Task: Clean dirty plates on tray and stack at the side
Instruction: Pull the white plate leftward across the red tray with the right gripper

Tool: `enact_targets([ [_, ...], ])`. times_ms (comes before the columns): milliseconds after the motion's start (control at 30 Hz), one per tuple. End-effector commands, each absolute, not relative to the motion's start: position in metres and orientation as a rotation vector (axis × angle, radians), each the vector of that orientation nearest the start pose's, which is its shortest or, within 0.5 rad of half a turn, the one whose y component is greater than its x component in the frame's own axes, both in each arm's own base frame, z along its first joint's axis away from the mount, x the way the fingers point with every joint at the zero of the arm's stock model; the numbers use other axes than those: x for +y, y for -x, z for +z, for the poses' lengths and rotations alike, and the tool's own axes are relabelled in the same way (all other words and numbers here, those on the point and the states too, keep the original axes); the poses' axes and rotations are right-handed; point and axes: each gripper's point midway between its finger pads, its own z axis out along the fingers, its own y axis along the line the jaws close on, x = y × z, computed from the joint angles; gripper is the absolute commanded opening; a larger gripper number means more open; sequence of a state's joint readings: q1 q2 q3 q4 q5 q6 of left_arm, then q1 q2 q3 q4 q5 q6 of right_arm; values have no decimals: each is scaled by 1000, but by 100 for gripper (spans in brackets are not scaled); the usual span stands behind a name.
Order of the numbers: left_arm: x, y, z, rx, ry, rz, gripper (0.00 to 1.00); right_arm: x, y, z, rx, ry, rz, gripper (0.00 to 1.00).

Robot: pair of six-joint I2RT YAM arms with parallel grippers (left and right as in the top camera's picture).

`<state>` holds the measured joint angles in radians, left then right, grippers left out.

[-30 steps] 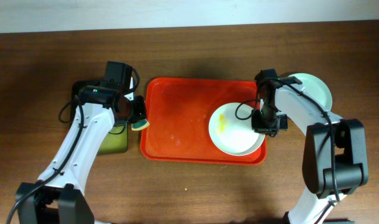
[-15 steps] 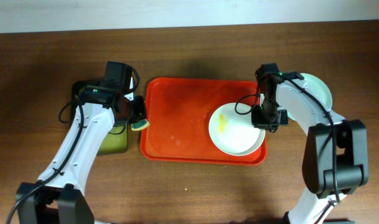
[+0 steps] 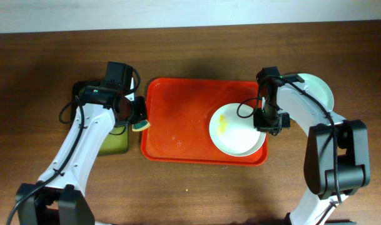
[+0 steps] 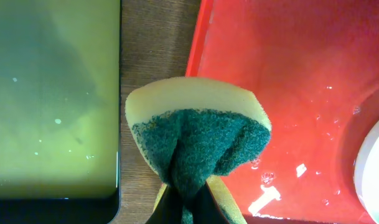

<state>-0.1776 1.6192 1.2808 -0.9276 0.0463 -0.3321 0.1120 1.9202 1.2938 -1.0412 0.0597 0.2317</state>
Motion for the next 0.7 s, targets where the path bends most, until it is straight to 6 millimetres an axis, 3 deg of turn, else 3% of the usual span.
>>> enact_targets([
  [0, -72, -349, 122, 2839, 186, -188, 0, 37, -319, 19, 3233, -196, -17, 14],
  [367, -72, -349, 122, 2838, 186, -188, 0, 53, -318, 9, 3224, -197, 134, 11],
  [667, -72, -349, 122, 2838, 186, -189, 0, 102, -331, 11, 3155, -129, 325, 12],
])
